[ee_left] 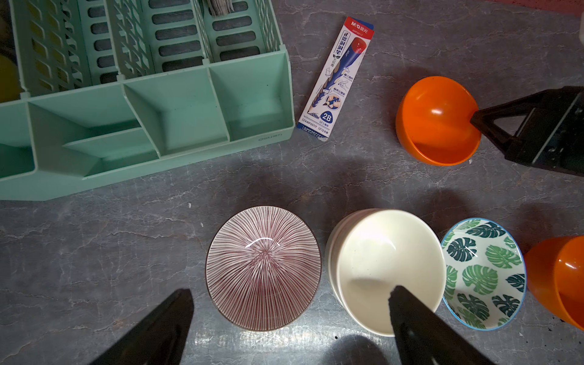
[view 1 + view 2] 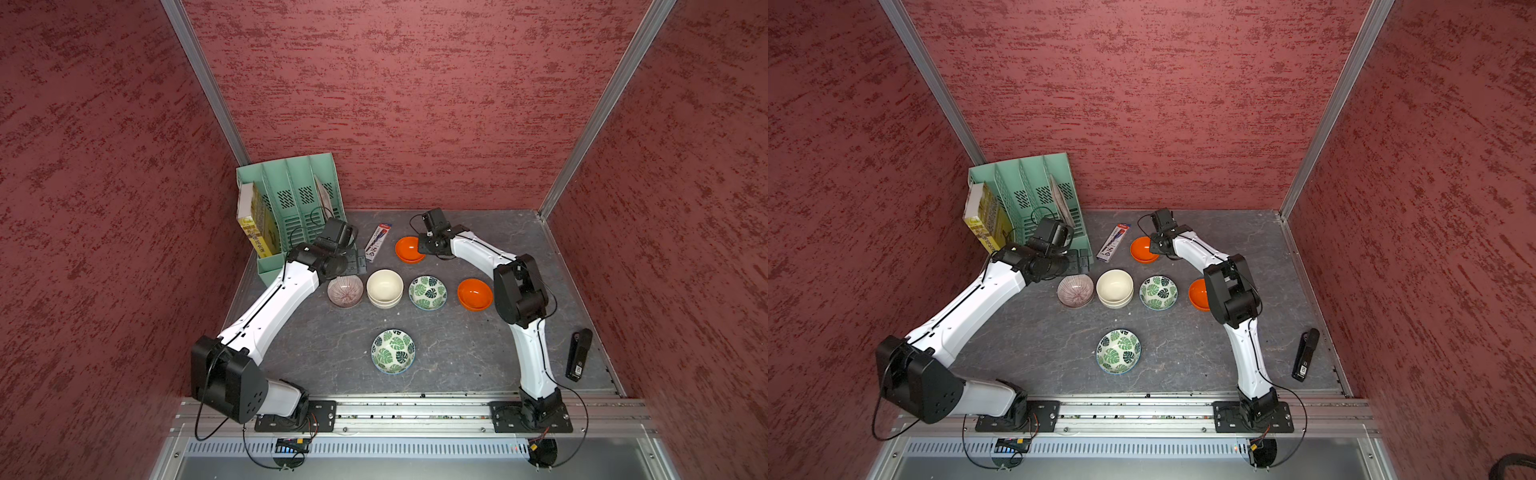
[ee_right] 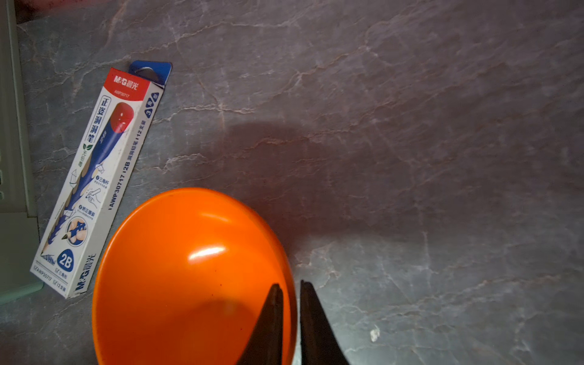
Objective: Stack the bowls
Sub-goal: Pick up the bowl from the center of the board.
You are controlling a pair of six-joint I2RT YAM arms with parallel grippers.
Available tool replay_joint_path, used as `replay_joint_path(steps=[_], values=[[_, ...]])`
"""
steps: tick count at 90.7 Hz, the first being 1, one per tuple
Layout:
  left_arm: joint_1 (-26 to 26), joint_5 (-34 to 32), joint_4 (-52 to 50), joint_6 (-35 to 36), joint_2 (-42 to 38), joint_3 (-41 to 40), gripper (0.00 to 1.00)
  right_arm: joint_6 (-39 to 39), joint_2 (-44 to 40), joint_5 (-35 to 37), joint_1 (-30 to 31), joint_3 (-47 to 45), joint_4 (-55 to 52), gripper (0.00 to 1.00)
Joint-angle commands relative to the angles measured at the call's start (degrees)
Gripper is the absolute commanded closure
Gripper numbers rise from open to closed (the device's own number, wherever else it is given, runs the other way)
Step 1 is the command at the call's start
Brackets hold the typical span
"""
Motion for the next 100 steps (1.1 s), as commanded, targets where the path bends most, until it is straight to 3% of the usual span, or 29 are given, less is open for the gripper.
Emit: replay_joint_path(steps=[1,14,31,48,60,81,100], values=[[0.21,-0.91,0.12,1.02,-1.39,0.57,0.00,0.84,0.48,-1.03,-1.38,1.81,-1.02,0.90],[0.36,-0.57,0.41,1.02,-1.50,0.10,0.00,0.83,0.59,-2.65,-1.99,2.24,-1.13,0.93],[0.57,-0.61,0.45,1.11,-1.87,-0.12,0.00,1.23,1.05,-3.17,-2.15,2.42,-0.72,0.68],[0.88,-0.48,0.53,1.13,-1.89,-0.45,0.00,1.68,2.55,-4.61,-2.10,3.33,0.02,0.65],[0.97,-0.40,0.76,1.20,-1.76,-0.53,0.00,1.82,4.31,-5.24,-2.02,5.04,-0.89,0.70],[1.15,-0.04,1.10,1.17,-1.65,-0.79,0.00,2.17,4.71,-5.34,-2.01,5.04,-0.51,0.91],[1.18,0.38,1.87,1.12,-1.51,-1.40,0.00,4.05,-2.73,-4.21,-2.50,-1.63,4.16,0.96]])
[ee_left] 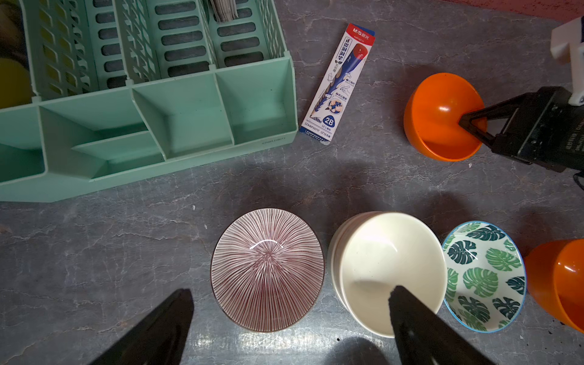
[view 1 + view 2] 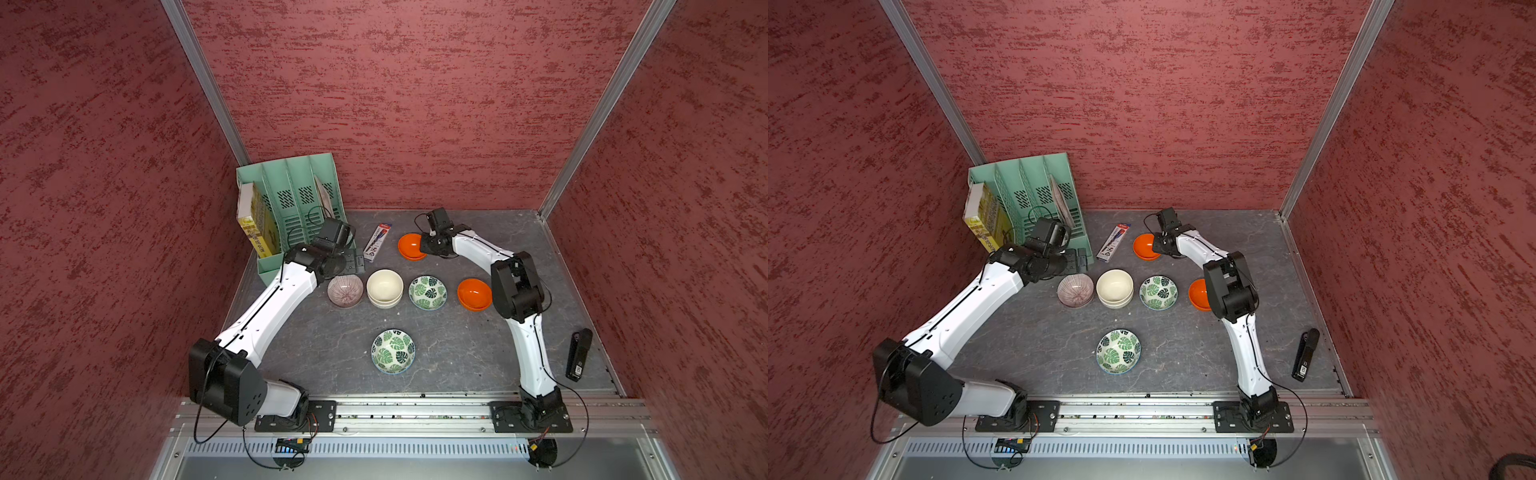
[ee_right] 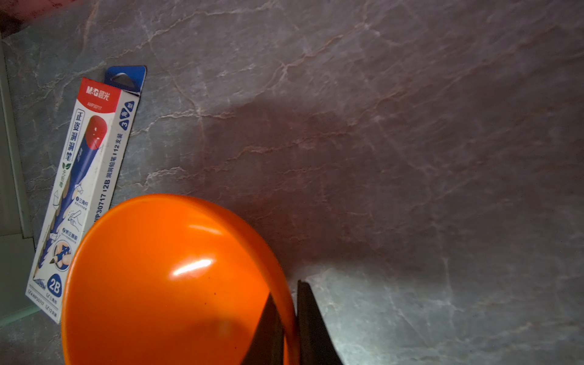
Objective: Stack the bowls
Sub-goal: Pick up the bowl from the center of the board, then place the bowl on the bowl.
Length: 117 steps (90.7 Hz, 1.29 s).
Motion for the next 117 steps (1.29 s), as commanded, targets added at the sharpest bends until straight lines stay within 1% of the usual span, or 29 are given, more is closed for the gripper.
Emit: replay_joint_path(steps=[1,11,25,51,67,77,86,117], values=[[0.24,0.33,1.47,0.68,-0.76,-0.92,0.00,1.51,-6.48,0.80,-0.58,-3.28,3.20,0.96],[0.23,1.07,2.17,0.74,-0.67,-1.20,0.00,2.40,-13.08,0.23,-2.19,-8.72,5.23,0.97],[0.24,2.32,3.55,0.69,-0.31,-1.51,0.00,2.84,-23.96,-0.56,-5.80,-19.50,7.04,0.97],[-0.49,4.43,5.13,0.67,1.67,-0.39,0.00,1.08,-42.69,-0.04,-11.92,-41.04,2.93,0.96],[-2.33,4.52,5.13,0.59,3.80,1.42,0.00,-1.39,-52.25,-0.13,-12.51,-47.77,-2.26,0.95],[-3.14,4.43,5.13,0.48,4.11,1.90,0.00,-2.57,-55.35,1.03,-12.61,-50.10,-4.99,0.95],[-3.61,4.17,4.92,0.41,4.08,2.20,0.00,-3.50,-56.08,1.30,-12.77,-51.11,-6.12,0.95],[-3.85,2.87,3.65,0.59,3.34,3.04,0.00,-4.69,-51.01,0.44,-12.68,-53.17,-2.87,0.95]])
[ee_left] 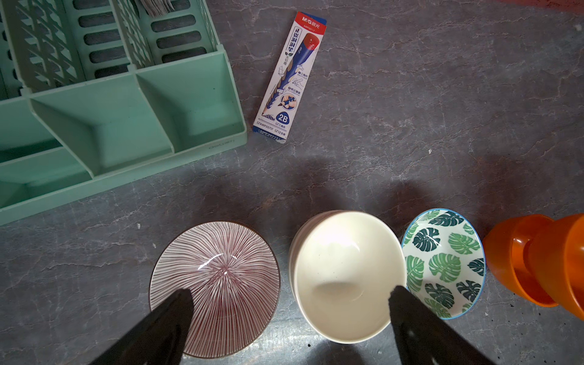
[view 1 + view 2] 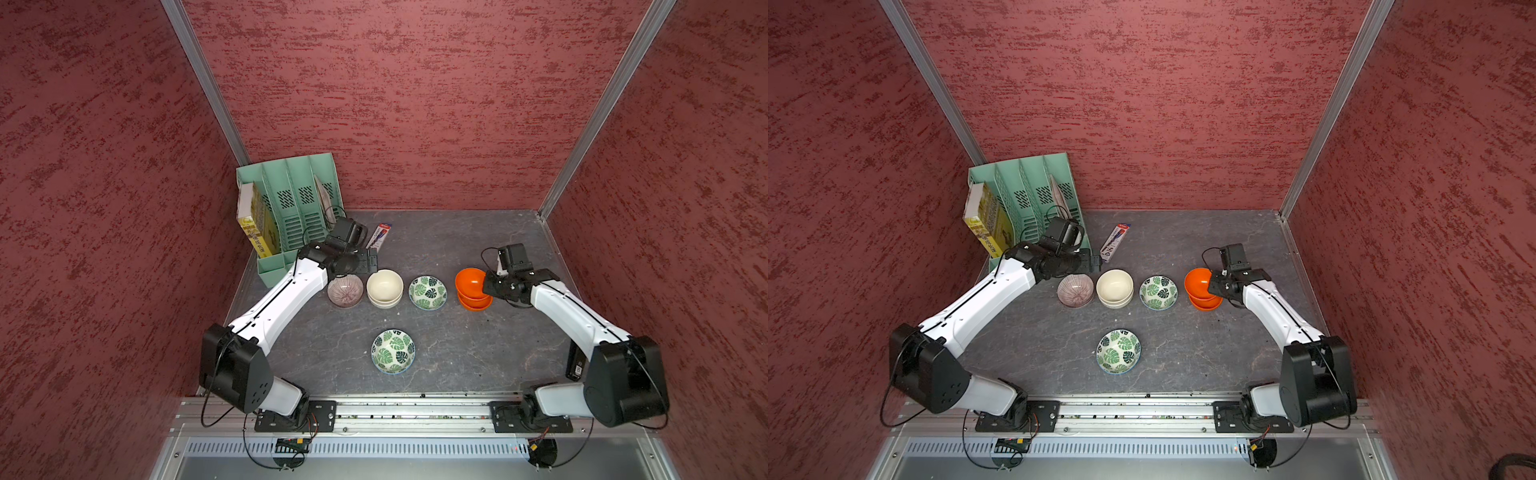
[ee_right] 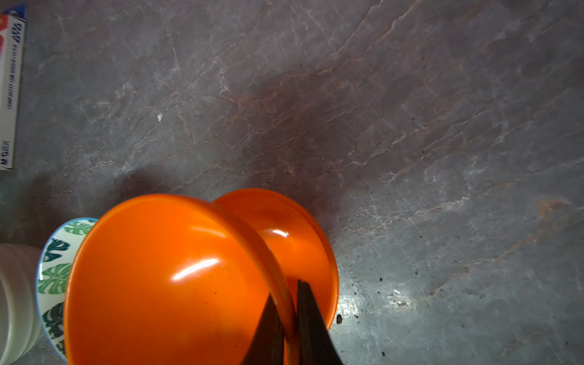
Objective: Stack the bowls
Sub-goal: Place the bowl on the bowl.
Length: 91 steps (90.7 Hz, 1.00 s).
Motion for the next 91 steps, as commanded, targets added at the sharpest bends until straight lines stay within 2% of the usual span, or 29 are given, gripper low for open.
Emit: replay_joint_path(steps=[1,30,46,63,91], values=[[-0.27,-1.21,-0.31,0.41,-0.77,1.71,0.00,-0.97,0.93,0.36,-0.22,-0.45,2.07,0.95],[-0.25,-1.57,-0.45,0.32,-0.59,1.94,0.00,-2.01,3.71,1.39,-0.34,-0.35,2.74,0.94],[-0.30,-1.65,-0.56,0.34,-0.64,1.86,0.00,-2.37,5.67,2.59,-0.31,-0.73,2.38,0.81],[-0.32,-1.59,-0.48,0.27,-0.72,1.95,0.00,-2.30,5.04,3.50,-0.31,-1.23,2.27,0.75],[-0.58,-1.49,-0.48,0.15,-0.89,1.95,0.00,-2.05,-1.00,3.61,-0.34,0.26,-0.30,0.63]])
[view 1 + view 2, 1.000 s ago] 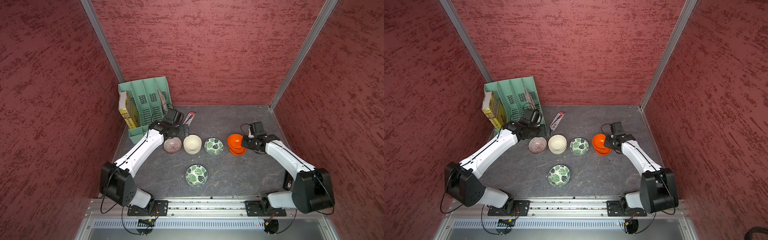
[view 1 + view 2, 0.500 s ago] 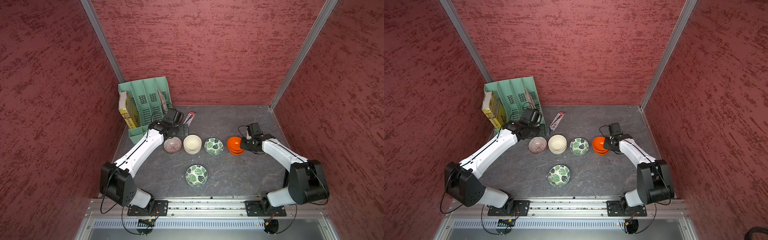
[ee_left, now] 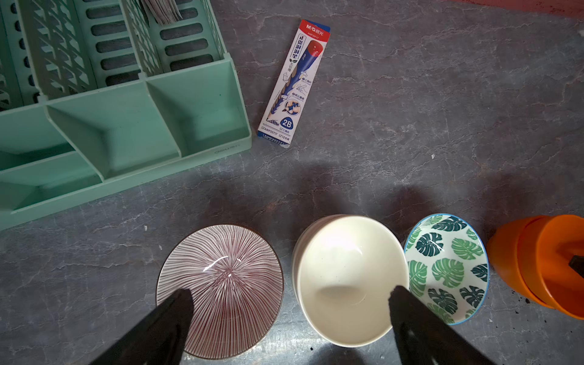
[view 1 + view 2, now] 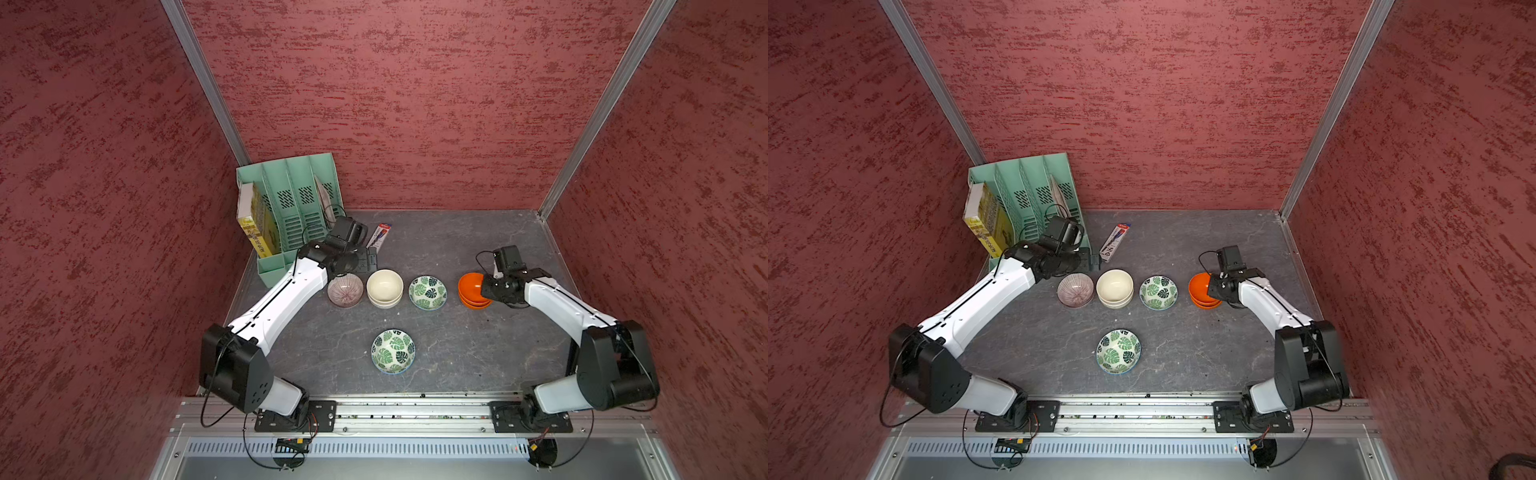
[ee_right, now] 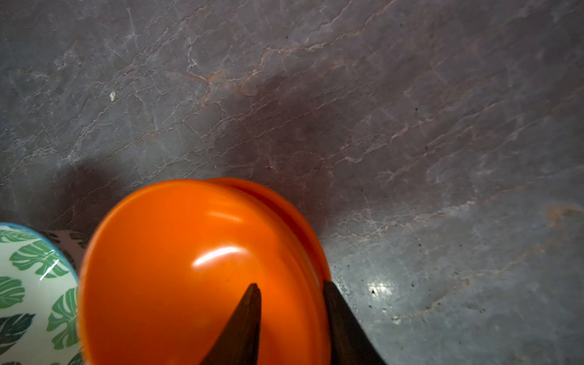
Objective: Stack the bowls
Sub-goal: Place the bowl on the bowl.
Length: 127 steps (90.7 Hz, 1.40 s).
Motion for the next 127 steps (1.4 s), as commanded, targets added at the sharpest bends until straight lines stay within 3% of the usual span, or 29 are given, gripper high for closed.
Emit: replay_joint_path(steps=[1,31,62,97,109,117,127], values=[[-0.48,-0.35,-0.31,0.15,-0.89,1.51,0.00,-0.03,-3.51,1.73,-0.25,0.82,-1.41,0.62],[-0.67,-0.63,-0.70,0.37,-1.32,1.47,0.00,-0.07,-3.04,2.42,-0.34,-0.05,-0.89,0.60],[-0.62,-1.05,-0.97,0.50,-1.83,1.03,0.00,0.83,2.27,0.83,-0.45,-2.46,5.07,0.83],[-0.62,-1.18,-1.01,0.46,-1.67,1.20,0.00,0.68,4.06,-0.99,-1.18,-2.96,6.32,0.88],[-0.67,-1.21,-1.20,0.54,-1.66,1.29,0.00,0.21,3.31,-1.62,-1.17,-1.41,5.02,0.84],[-0.67,-1.30,-1.37,0.67,-1.83,1.33,0.00,-0.20,2.11,-1.45,-1.20,-0.79,3.70,0.68],[-0.58,-1.56,-1.50,0.93,-1.90,1.43,0.00,-0.70,-2.20,-1.74,-1.13,-1.69,3.15,0.58]])
